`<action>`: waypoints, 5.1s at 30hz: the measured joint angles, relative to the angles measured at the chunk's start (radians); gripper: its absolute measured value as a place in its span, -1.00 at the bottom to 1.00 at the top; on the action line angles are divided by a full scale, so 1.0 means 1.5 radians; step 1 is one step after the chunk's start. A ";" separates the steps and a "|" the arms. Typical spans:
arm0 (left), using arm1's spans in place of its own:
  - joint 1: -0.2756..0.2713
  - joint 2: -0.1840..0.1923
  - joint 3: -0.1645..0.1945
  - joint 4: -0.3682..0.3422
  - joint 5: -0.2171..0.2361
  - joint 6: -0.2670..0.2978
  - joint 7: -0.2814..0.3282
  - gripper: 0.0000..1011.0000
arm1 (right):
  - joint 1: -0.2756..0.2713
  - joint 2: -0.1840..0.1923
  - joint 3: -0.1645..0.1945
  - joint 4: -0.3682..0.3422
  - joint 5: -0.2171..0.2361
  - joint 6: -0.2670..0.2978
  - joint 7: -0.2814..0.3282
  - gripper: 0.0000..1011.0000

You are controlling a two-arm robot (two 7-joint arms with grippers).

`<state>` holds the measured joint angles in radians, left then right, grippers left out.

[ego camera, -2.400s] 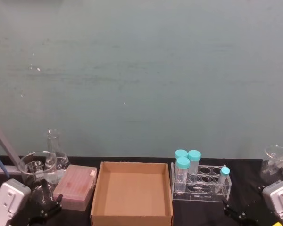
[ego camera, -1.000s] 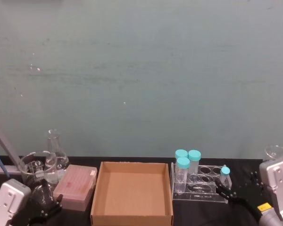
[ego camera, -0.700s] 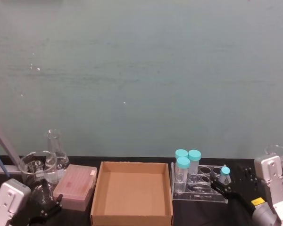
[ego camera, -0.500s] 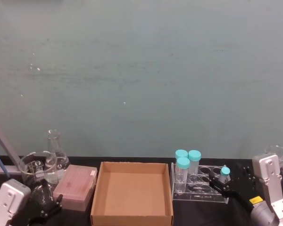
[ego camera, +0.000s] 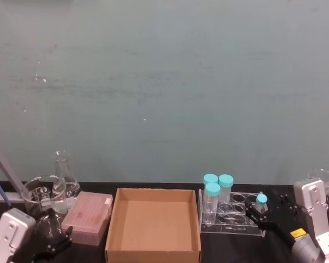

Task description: Use the right hand to move the test tube from the test tube rack into the box.

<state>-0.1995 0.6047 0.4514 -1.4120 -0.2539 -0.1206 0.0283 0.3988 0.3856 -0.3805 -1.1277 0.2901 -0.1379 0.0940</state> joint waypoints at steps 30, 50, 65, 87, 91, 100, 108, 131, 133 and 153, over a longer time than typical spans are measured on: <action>0.000 0.000 0.000 0.000 0.000 0.000 0.000 0.98 | -0.003 0.000 0.003 -0.003 -0.003 -0.002 0.000 -0.47; 0.000 0.000 0.000 0.000 0.000 0.000 0.000 0.98 | -0.016 0.012 0.062 -0.155 0.011 0.015 0.055 -0.47; 0.000 0.000 0.000 0.000 0.000 0.000 0.000 0.98 | 0.057 -0.071 -0.010 -0.179 0.004 0.079 0.148 -0.47; 0.000 0.000 0.000 0.000 0.000 0.000 0.000 0.98 | 0.153 -0.183 -0.066 0.054 -0.072 0.151 0.142 -0.47; 0.000 0.000 0.000 0.000 0.000 0.000 0.000 0.98 | 0.157 -0.187 -0.067 0.063 -0.078 0.143 0.139 -0.47; 0.000 0.000 0.000 0.000 0.000 0.000 0.000 0.98 | 0.154 -0.184 -0.066 0.056 -0.074 0.147 0.139 -0.40; 0.000 0.000 0.000 0.000 0.000 0.000 0.000 0.98 | 0.153 -0.183 -0.066 0.052 -0.073 0.149 0.141 0.15; 0.000 0.000 0.000 0.000 0.000 0.000 0.000 0.98 | 0.151 -0.182 -0.066 0.049 -0.071 0.151 0.142 0.98; 0.000 0.000 0.000 0.000 0.000 0.000 0.000 0.98 | 0.151 -0.182 -0.065 0.049 -0.072 0.151 0.142 0.98; 0.000 0.000 0.000 0.000 0.000 0.000 0.000 0.98 | 0.054 -0.204 0.022 -0.123 -0.150 0.121 -0.061 0.98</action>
<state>-0.1995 0.6047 0.4514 -1.4120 -0.2538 -0.1205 0.0283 0.4792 0.0791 -0.3475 -1.3124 0.0651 0.0435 0.0031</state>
